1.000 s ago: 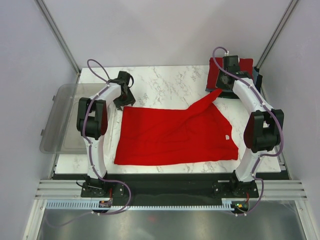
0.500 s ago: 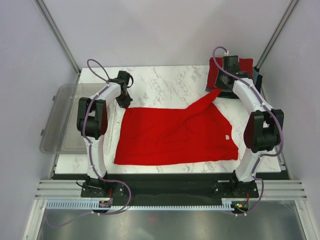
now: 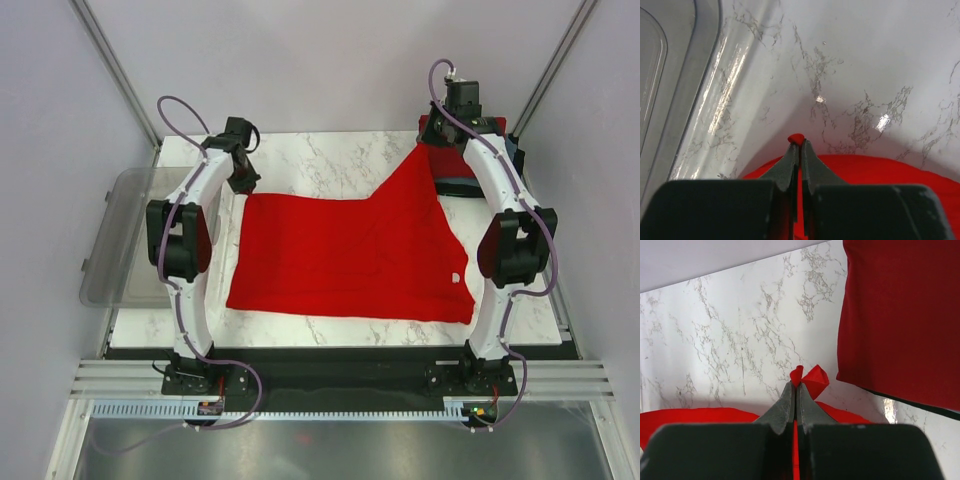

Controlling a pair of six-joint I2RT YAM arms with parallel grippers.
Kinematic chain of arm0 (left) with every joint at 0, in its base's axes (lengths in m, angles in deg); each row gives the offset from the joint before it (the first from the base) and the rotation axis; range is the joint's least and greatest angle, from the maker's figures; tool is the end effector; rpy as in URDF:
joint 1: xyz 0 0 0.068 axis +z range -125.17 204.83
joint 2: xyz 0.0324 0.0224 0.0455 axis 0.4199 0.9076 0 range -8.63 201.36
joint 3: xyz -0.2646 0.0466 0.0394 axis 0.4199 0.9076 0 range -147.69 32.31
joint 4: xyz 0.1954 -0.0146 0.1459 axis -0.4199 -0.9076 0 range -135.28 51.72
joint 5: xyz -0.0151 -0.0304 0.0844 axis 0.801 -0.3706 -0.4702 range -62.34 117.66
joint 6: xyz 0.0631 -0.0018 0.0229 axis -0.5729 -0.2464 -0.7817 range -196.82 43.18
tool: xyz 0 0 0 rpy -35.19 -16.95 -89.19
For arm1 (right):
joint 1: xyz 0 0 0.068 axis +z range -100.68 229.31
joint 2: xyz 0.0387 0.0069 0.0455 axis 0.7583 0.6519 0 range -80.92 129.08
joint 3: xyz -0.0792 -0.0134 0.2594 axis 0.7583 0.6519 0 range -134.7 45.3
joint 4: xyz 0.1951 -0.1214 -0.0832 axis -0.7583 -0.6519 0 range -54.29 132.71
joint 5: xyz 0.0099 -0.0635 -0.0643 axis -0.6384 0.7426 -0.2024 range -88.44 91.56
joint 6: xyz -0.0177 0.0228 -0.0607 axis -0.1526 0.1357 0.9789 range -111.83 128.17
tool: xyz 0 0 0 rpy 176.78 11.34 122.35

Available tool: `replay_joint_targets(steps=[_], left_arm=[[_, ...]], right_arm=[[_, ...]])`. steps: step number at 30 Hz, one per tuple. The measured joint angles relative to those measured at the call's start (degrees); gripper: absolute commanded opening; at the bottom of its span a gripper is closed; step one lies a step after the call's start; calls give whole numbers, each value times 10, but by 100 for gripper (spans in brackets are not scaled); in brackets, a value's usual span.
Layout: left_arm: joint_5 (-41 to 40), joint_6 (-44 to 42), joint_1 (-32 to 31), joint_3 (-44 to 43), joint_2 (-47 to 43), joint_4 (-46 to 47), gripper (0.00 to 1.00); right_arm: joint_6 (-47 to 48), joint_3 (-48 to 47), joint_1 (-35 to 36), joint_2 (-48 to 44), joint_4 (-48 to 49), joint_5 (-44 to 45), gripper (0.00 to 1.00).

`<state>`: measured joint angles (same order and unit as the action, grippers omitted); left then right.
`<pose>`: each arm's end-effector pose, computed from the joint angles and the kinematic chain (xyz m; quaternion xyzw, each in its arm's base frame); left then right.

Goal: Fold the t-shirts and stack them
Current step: Fold the tshirt

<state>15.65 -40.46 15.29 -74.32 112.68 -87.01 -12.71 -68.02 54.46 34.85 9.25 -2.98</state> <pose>0.4432 -0.0632 0.2254 -0.2478 0.9359 0.0046 0.2502 0.4642 0.0460 0.3256 0.1040 0.8840 0.1367 0.4348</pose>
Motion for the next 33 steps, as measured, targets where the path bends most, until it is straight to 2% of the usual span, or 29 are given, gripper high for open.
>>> replay_joint_targets(steps=[7, 13, 20, 26, 33], left_arm=[[0, 0, 5, 0, -3, -18, 2], [-3, 0, 5, 38, -23, -21, 2], [-3, -9, 5, 101, -77, -17, 2], [7, -20, 5, 169, -130, 10, 2], [21, -28, 4, 239, -169, 40, 2]], right_arm=[[1, 12, 0, 1, -3, -15, 0], [1, 107, 0, -39, 5, -19, 0], [0, 271, 0, -176, 24, -19, 0], [-4, 373, 0, -305, 44, -21, 0], [-12, 507, 0, -406, 61, -20, 0]])
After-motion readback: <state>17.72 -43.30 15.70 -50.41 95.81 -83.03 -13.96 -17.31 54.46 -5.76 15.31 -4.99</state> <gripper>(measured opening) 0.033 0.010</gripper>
